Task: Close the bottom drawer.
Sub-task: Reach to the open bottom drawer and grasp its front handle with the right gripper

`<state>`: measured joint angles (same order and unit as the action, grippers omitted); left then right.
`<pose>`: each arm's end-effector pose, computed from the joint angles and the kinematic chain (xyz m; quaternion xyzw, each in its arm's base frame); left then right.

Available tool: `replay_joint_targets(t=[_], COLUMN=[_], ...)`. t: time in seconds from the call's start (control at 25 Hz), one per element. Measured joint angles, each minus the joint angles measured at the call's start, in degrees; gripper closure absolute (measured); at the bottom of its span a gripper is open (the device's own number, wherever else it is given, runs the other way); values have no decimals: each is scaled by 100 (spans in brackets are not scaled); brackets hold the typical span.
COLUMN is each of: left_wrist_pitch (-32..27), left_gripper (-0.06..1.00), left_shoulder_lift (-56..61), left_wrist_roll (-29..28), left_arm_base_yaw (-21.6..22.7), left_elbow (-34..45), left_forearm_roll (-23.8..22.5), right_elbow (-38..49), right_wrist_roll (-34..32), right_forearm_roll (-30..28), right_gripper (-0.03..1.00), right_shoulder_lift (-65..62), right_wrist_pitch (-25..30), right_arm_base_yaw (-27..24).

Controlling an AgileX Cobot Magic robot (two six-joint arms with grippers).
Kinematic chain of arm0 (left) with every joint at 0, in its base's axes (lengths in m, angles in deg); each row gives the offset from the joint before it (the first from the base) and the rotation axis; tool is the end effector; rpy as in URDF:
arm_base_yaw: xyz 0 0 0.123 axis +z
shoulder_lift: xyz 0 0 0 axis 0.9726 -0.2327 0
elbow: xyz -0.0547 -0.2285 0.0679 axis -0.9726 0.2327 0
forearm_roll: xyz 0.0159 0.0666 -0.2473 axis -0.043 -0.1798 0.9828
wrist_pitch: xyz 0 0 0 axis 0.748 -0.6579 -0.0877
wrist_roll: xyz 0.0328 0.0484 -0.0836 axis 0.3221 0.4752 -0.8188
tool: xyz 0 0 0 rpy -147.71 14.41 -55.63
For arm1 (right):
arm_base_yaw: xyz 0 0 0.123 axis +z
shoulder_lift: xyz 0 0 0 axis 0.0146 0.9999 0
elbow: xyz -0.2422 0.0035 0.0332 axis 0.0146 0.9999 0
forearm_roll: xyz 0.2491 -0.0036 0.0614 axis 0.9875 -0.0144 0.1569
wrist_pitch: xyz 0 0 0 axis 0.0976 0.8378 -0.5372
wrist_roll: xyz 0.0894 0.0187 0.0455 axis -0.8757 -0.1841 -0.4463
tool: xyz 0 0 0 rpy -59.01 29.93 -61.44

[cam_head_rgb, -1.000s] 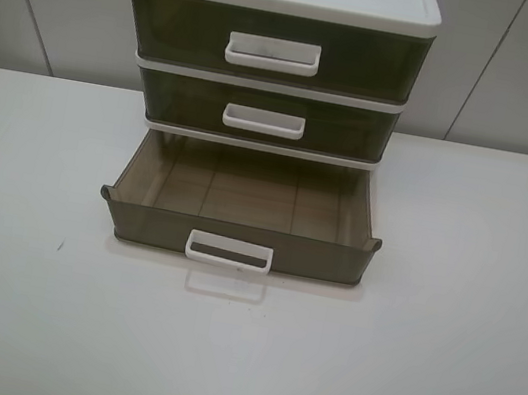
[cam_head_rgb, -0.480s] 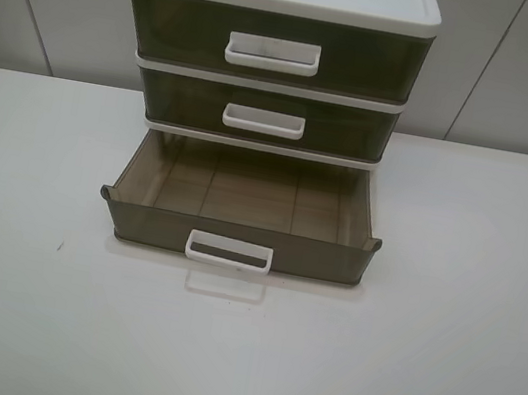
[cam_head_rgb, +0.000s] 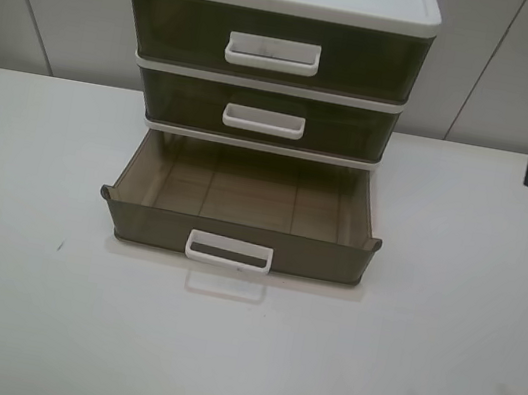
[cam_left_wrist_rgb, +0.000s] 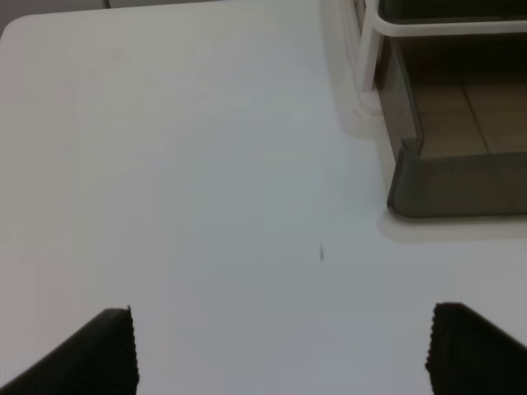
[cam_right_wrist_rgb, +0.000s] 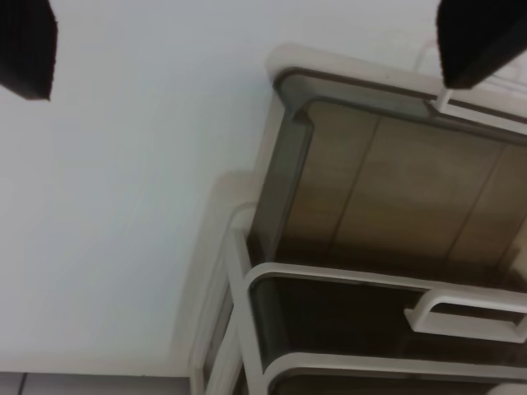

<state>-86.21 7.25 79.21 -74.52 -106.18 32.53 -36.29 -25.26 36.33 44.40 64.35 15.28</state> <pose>0.0491 -0.0048 0.2759 0.0320 0.8506 0.0003 0.5248 0.1742 0.0491 0.2733 -0.0555 0.9123 0.0987 0.3936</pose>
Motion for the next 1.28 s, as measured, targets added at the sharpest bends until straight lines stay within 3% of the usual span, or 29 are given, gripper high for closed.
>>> replay_joint_targets(t=[0.36,0.56,0.84,1.08,1.2,1.28], left_wrist_pitch=[0,0,0,0,0,0], left_gripper=[23,23,23,23,23,23], left_shoulder_lift=[0,0,0,0,0,0], left_wrist_roll=[0,0,0,0,0,0], left_arm_base_yaw=[0,0,0,0,0,0], left_elbow=[0,0,0,0,0,0], left_forearm_roll=[0,0,0,0,0,0], right_elbow=[16,16,136,536,536,536], right_wrist_roll=[0,0,0,0,0,0], right_forearm_roll=[1062,1638,1625,1602,1602,1602], right_gripper=[16,16,16,16,24,40], right_shoulder_lift=[1729,2339,2573,2824,3222,3548], right_wrist_pitch=[-712,-832,-1007,-2260,-2855,-3135], right_arm_base_yaw=[1346,1786,2366,2756,2799,2872])
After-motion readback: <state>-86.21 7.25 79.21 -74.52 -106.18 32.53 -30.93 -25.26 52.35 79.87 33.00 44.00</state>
